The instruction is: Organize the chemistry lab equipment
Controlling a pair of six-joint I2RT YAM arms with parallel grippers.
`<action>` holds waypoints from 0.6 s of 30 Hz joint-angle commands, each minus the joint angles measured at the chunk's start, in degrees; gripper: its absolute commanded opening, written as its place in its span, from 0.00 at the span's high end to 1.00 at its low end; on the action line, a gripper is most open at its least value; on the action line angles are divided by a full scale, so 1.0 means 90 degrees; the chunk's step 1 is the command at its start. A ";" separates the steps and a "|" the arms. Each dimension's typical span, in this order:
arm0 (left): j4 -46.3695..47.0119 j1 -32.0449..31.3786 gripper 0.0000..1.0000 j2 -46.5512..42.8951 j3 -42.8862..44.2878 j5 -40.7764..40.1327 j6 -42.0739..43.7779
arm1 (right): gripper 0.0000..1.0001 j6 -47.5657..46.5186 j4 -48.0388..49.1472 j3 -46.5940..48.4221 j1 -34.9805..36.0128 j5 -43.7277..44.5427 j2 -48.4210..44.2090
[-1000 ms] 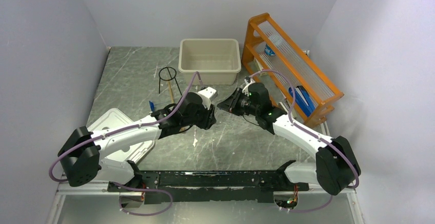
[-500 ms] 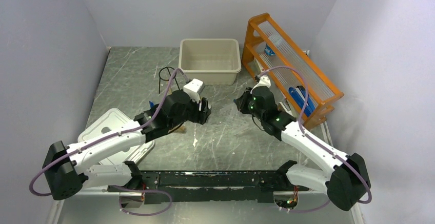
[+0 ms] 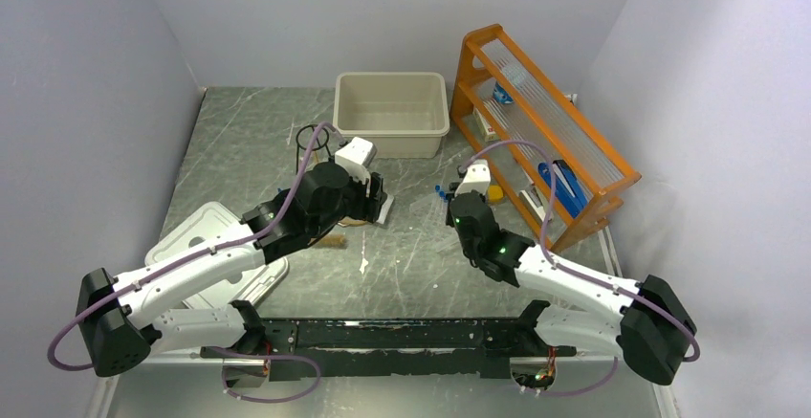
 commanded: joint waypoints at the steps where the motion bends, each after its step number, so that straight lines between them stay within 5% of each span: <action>1: -0.0010 -0.0020 0.33 0.0015 0.0032 -0.0013 0.0078 | 0.89 -0.0438 0.1222 -0.0428 0.0029 0.0458 -0.0081; 18: 0.0037 -0.0019 0.34 0.0100 -0.0007 0.0048 0.0079 | 0.89 -0.0351 0.2558 -0.0895 0.0009 0.0588 0.0638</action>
